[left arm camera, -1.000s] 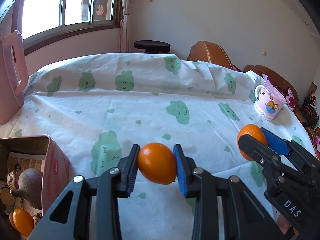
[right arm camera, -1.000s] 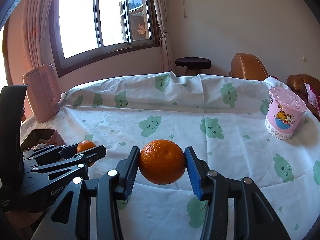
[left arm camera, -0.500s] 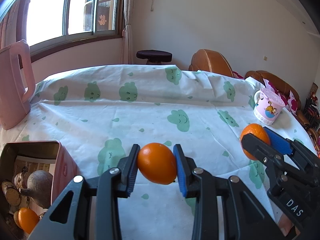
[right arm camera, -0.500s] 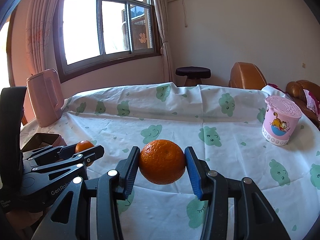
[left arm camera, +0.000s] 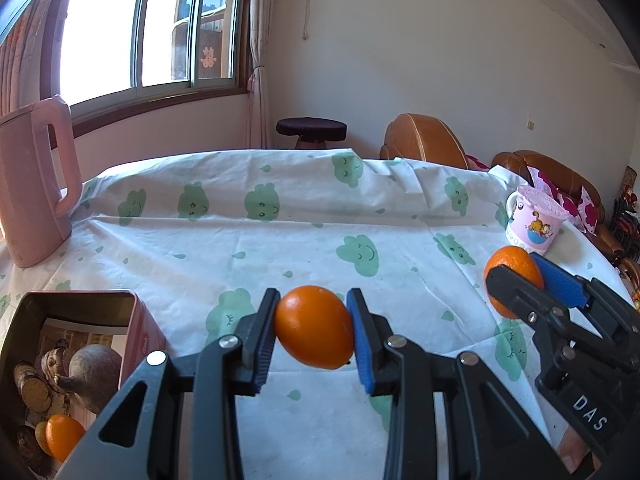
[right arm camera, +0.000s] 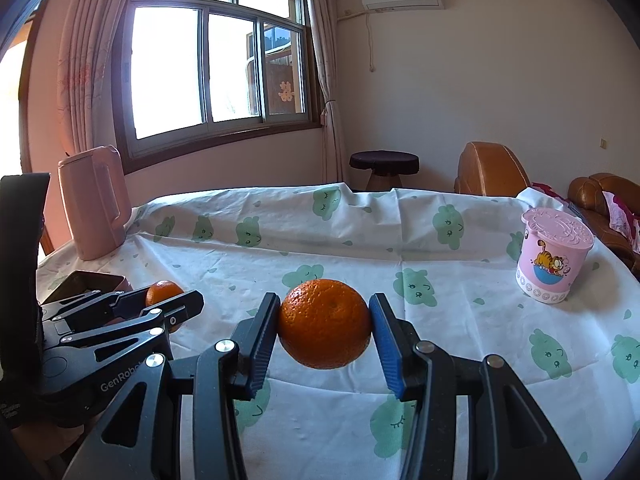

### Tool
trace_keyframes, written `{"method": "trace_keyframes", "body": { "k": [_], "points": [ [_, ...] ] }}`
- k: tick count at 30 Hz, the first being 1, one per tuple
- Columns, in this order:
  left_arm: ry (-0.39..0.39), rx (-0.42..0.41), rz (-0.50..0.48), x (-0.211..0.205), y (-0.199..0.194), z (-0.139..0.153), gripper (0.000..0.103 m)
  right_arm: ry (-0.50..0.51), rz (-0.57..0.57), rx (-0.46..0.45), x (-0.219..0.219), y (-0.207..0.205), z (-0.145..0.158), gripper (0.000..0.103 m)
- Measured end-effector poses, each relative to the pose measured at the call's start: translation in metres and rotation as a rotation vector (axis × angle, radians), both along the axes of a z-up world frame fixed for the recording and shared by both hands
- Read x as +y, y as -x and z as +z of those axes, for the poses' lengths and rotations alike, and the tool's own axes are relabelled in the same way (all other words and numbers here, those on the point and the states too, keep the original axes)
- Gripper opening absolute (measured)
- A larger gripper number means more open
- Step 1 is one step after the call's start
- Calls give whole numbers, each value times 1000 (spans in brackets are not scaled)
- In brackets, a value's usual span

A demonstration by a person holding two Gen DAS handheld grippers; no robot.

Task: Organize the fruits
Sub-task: 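Carry both held oranges over the tin box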

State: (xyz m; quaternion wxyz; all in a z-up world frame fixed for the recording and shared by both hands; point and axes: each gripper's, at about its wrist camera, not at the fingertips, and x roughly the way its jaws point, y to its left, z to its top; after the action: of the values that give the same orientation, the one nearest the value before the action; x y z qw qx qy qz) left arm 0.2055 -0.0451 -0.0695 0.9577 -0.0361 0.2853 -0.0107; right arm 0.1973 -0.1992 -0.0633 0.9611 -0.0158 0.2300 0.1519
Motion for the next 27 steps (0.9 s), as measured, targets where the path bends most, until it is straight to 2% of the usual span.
{"method": "trace_keyframes", "body": {
  "k": [27],
  "points": [
    [-28, -95, 25, -2, 18, 8, 36, -10, -11, -82, -4, 15, 5, 48]
  ]
}}
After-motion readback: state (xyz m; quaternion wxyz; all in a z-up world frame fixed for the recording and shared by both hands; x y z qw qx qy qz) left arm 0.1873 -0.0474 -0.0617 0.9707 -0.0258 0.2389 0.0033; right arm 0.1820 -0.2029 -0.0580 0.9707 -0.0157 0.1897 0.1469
